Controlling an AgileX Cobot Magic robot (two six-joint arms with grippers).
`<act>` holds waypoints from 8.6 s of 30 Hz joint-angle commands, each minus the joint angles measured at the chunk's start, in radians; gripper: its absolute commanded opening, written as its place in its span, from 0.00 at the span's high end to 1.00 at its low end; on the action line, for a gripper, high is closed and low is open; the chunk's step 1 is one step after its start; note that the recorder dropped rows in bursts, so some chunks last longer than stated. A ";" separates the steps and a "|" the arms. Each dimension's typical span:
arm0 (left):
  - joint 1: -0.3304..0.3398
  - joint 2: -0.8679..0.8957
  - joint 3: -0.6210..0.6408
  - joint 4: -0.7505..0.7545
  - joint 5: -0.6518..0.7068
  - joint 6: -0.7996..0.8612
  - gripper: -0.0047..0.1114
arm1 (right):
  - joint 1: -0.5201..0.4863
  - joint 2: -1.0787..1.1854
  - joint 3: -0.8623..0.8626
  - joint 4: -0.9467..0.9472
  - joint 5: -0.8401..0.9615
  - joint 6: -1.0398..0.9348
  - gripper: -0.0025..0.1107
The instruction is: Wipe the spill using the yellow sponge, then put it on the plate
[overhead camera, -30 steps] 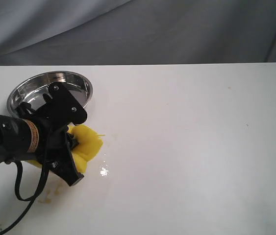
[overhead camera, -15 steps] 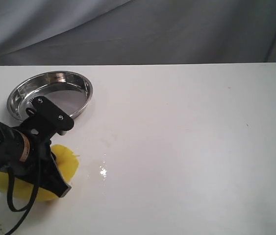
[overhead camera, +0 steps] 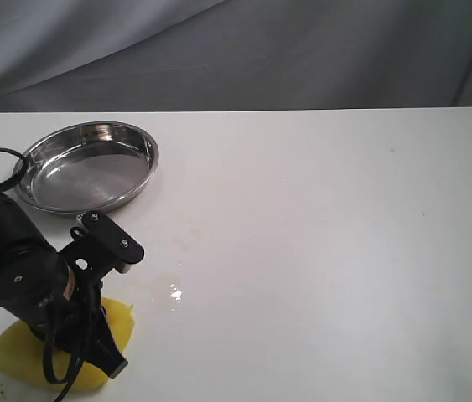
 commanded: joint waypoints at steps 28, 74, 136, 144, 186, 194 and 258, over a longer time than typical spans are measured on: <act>0.001 0.166 0.001 0.170 -0.710 0.079 0.96 | 0.002 -0.006 0.003 0.003 -0.002 -0.003 0.98; 0.397 0.175 -0.303 -0.593 -0.973 0.965 0.96 | 0.002 -0.006 0.003 0.003 -0.002 -0.003 0.98; 0.397 0.141 -0.349 -0.748 -0.998 0.728 0.14 | 0.002 -0.006 0.003 0.003 -0.002 -0.003 0.98; 0.397 -0.001 -0.216 -0.666 -1.024 0.603 0.31 | 0.002 -0.006 0.003 0.003 -0.002 -0.003 0.98; 0.397 -1.044 0.526 -0.003 -0.995 -0.188 0.70 | 0.002 -0.006 0.003 0.003 -0.002 -0.003 0.98; 0.397 -1.252 0.559 0.244 -1.024 -0.454 0.96 | 0.002 -0.006 0.003 0.003 -0.002 -0.003 0.98; 0.660 -1.677 0.693 -0.402 -0.279 0.320 0.96 | 0.002 -0.006 0.003 0.003 -0.002 -0.003 0.98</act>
